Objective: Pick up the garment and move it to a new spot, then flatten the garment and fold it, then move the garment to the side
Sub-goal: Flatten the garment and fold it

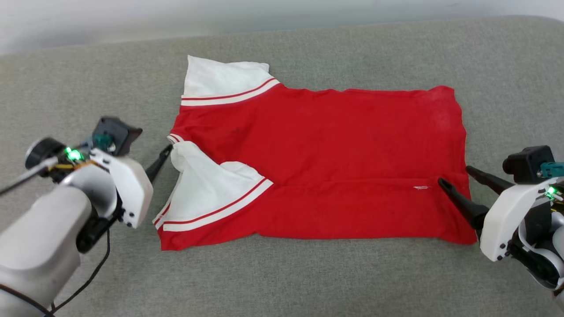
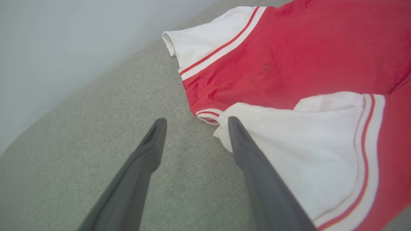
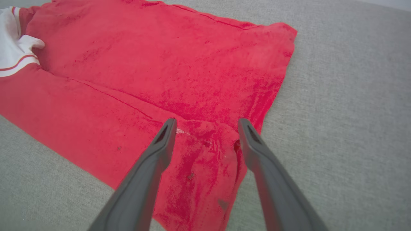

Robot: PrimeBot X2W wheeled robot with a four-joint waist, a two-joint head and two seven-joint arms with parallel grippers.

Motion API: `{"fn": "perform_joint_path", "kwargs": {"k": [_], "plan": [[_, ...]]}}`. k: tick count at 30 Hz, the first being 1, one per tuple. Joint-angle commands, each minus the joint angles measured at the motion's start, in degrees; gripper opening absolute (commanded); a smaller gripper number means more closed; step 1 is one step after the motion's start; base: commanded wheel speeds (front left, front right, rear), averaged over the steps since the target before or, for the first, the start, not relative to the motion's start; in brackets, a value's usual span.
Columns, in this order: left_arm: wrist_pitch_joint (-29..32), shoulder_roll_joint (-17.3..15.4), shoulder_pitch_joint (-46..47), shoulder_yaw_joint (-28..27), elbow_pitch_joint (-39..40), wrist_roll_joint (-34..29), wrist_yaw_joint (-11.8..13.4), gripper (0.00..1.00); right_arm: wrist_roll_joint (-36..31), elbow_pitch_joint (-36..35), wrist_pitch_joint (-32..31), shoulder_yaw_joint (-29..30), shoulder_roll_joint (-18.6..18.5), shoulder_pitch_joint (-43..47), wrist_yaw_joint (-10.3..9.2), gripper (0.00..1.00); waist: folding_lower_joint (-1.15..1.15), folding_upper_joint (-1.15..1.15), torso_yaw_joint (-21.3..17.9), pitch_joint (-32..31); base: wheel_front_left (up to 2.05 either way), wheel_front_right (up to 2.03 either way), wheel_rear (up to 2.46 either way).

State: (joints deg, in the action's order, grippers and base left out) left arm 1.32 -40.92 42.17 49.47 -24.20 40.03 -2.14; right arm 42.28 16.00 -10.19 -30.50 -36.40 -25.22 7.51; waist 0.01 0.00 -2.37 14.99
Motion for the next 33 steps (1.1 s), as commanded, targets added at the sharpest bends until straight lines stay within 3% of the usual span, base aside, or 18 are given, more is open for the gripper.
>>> {"fn": "perform_joint_path", "kwargs": {"k": [1, 9, 16, 19, 30, 31, 32, 33], "plan": [[2.2, -0.7, 1.4, -0.1, 1.5, 0.7, -0.3, 1.0, -0.4, -0.9, -0.3, 0.1, -0.4, 0.7, -0.04, 1.0, -0.01, 0.0, 0.5, -0.6, 0.0, 0.0, 0.0], [22.7, -4.3, 4.5, 1.9, 9.2, 7.9, -3.0, 1.0, -1.0, -3.1, -1.9, 2.1, 0.6, 2.6, -0.04, 1.0, -0.01, 0.0, 0.9, -1.9, 0.0, 0.0, 0.0], [38.7, -6.1, 3.6, 4.1, 12.4, 16.7, -3.6, 1.0, -1.4, -4.5, -4.2, 2.4, 1.3, 3.2, -0.04, 1.0, -0.01, 0.0, -0.1, -2.0, 0.0, 0.0, 0.0], [42.0, -5.5, 1.7, 4.6, 10.9, 20.2, -2.9, 1.0, -1.4, -5.2, -5.9, 1.8, 1.8, 2.6, -0.04, 1.0, -0.01, 0.0, -1.4, -0.9, 0.0, 0.0, 0.0], [43.4, -3.6, -2.1, 8.8, 4.3, 20.4, -4.0, 1.0, -1.2, -5.3, -5.9, 1.0, 2.2, 0.3, -0.04, 1.0, -0.01, 0.0, -3.1, 0.8, 0.0, 0.0, 0.0], [43.2, -3.5, -2.1, 9.0, 4.2, 20.3, -4.2, 0.45, -1.3, -5.3, -5.6, 1.1, 2.1, 0.1, -0.04, 1.0, -0.01, 0.0, -3.0, 0.6, 0.0, 0.0, 0.0], [42.7, -3.6, -2.0, 9.1, 4.2, 20.1, -4.3, 0.03, -1.2, -5.3, -5.4, 1.2, 2.0, -0.1, -0.04, 1.0, -0.01, 0.0, -3.0, 0.3, 0.0, 0.0, 0.0], [42.4, -3.7, -1.8, 9.1, 4.2, 20.1, -4.5, 0.0, -1.2, -5.2, -5.3, 1.3, 1.6, -0.5, -0.04, 1.0, -0.01, 0.0, -2.9, 0.0, 0.0, 0.0, 0.0]]}}
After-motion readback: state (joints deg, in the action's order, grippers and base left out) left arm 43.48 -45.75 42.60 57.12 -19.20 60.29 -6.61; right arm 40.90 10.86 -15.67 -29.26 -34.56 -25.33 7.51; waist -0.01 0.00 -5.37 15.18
